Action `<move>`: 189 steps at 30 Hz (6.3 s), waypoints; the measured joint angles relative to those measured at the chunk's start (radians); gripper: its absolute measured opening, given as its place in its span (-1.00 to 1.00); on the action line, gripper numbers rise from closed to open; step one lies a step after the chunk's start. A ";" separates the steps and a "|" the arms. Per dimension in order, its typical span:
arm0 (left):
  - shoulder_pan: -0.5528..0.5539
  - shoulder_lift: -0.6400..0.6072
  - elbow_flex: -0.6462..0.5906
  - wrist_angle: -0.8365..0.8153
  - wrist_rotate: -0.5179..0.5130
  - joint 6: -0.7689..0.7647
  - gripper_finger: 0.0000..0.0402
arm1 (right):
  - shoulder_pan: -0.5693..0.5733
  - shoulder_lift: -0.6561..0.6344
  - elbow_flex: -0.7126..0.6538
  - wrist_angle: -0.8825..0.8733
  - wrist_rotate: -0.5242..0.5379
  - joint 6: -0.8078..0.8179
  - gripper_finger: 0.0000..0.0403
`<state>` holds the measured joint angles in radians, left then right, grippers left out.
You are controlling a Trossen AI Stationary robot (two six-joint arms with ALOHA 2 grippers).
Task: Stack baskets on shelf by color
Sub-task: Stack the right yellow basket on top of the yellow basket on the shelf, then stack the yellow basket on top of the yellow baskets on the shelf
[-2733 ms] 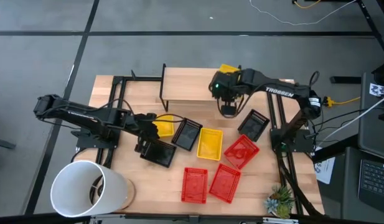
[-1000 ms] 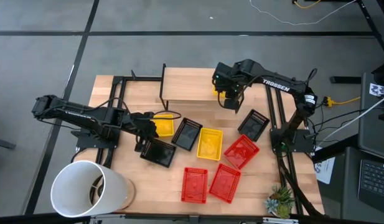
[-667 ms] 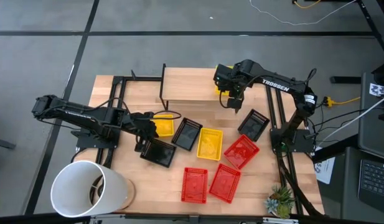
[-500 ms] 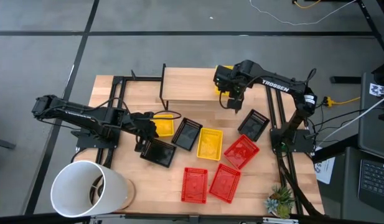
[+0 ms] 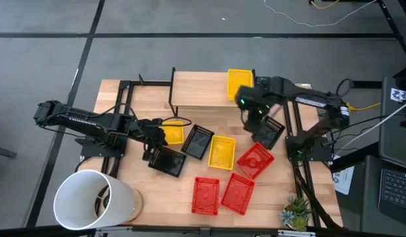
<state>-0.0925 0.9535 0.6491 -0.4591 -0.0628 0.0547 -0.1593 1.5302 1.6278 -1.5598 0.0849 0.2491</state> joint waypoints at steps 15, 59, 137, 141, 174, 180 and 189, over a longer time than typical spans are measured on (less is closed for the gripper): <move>0.000 0.000 0.000 0.005 -0.003 0.000 -1.00 | 0.348 0.045 -0.571 1.059 -0.080 0.158 -0.55; 0.000 0.000 0.000 0.009 -0.003 -0.001 -1.00 | 0.545 0.285 -0.520 1.072 0.054 0.234 -0.55; 0.000 -0.168 -0.002 -0.063 -0.082 0.000 -1.00 | -0.383 -0.105 -0.229 0.543 -0.098 -0.765 -0.88; 0.000 -0.168 -0.002 -0.063 -0.082 0.000 -1.00 | -0.383 -0.106 -0.229 0.536 -0.094 -0.762 -0.76; -0.020 0.140 0.072 -0.381 -0.190 -0.435 -1.00 | -0.054 -0.176 -0.064 0.137 -0.359 -0.237 -0.50; -0.020 0.190 0.078 -0.596 -0.265 -0.581 -1.00 | 0.120 -0.178 -0.064 0.208 -0.356 -0.199 -0.50; 0.024 0.361 0.063 -0.361 -0.301 -0.436 -1.00 | 0.370 -0.178 -0.064 0.345 -0.261 -0.124 -0.50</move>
<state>-0.0681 1.3140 0.7117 -0.8206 -0.3640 -0.3808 0.2110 1.3521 1.5642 -1.2151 -0.1764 0.1253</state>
